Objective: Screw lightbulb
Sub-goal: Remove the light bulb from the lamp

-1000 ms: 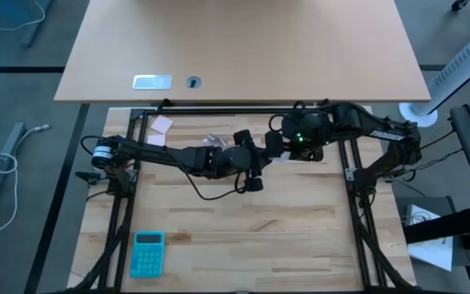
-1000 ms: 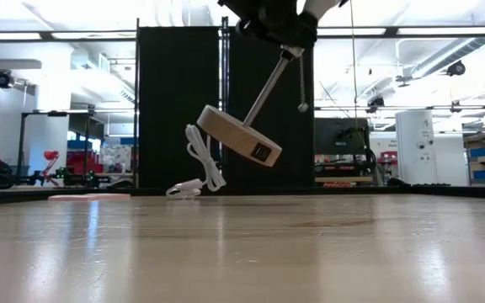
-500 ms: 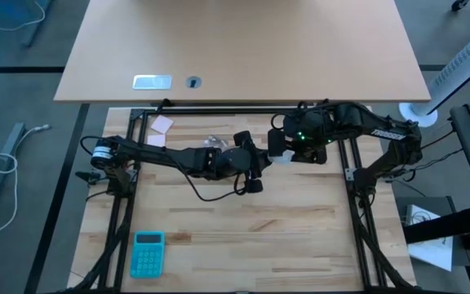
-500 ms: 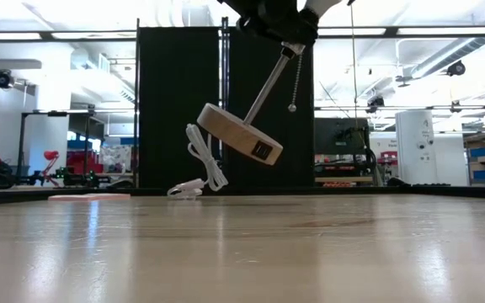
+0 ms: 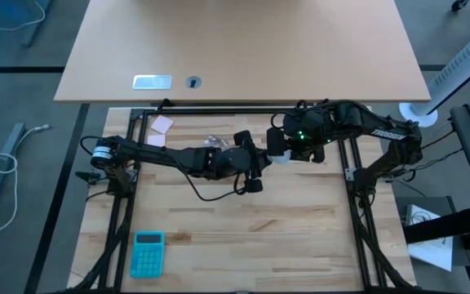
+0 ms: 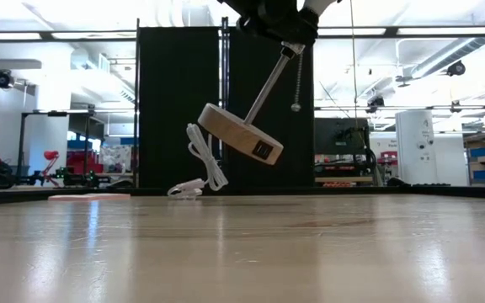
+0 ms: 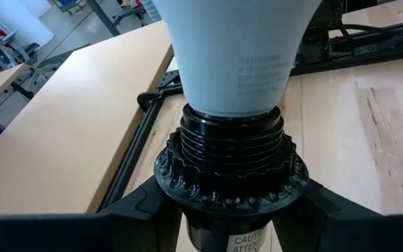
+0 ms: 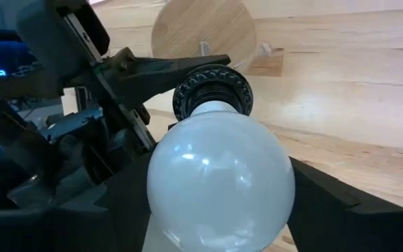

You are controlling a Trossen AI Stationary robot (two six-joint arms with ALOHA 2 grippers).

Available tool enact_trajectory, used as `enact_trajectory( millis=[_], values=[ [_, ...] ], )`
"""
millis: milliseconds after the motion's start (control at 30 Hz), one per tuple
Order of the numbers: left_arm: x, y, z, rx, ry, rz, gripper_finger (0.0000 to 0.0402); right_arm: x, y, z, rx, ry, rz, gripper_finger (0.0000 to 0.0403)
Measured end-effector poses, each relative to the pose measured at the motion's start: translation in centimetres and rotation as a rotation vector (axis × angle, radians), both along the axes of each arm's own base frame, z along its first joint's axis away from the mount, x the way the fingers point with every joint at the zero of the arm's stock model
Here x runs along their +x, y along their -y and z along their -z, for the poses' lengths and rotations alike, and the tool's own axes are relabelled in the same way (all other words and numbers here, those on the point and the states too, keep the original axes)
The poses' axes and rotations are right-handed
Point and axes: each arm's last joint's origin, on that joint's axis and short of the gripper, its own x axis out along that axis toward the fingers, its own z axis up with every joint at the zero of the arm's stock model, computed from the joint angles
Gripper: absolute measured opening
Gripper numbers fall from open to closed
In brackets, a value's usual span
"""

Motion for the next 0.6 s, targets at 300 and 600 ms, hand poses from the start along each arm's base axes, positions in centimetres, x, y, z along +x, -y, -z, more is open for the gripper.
enact_trajectory(
  millis=[300, 600],
  values=[
    [-0.02, 0.00, -0.03, 0.000, 0.001, -0.001, 0.0163, 0.05, 0.06, -0.04, -0.019, 0.006, -0.022, 0.0265],
    [-0.02, 0.00, -0.03, -0.019, 0.010, -0.010, 0.0163, 0.06, 0.06, -0.04, -0.090, 0.002, -0.123, 0.0254]
  ],
)
